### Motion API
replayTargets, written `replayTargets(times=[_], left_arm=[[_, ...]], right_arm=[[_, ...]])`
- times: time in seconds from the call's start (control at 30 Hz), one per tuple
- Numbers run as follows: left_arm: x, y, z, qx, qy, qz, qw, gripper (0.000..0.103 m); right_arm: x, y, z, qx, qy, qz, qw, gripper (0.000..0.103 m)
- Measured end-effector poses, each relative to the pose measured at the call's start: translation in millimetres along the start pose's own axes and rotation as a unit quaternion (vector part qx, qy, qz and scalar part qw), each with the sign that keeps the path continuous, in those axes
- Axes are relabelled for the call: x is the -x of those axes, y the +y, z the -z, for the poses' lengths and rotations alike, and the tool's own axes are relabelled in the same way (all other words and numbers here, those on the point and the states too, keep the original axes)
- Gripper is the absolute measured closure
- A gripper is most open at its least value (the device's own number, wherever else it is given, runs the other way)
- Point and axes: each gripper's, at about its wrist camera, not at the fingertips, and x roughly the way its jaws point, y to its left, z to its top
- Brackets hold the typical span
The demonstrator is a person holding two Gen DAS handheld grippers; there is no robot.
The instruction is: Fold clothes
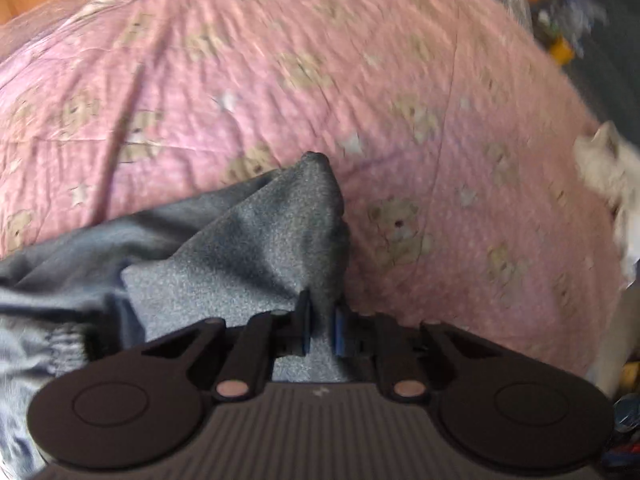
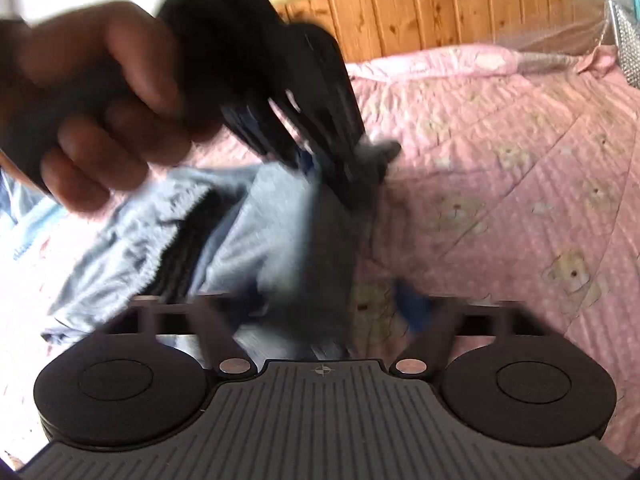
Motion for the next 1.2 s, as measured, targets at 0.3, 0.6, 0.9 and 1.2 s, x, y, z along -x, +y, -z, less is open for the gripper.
replayTargets(times=[0.3,0.6,0.9,1.2], left_arm=[[102,84,24,0.025,-0.084,0.084,0.9926,0.093],[170,270,121,0.157,-0.15,0.109,0.97,0.093],[87,351,160,0.29,-0.162,0.17,0.9279,0.09],[82,354,179,0.321,-0.19,0.222,0.9009,0.07]], right_arm=[[2,86,-25,0.107,-0.021,0.022,0.994,0.081],[-52,272,-38,0.365,-0.014,0.019,0.931,0.082],[-121,325,15,0.482,0.059,0.071,0.872,0.081],[-85,319,16,0.446,0.042,0.08,0.891,0.083]])
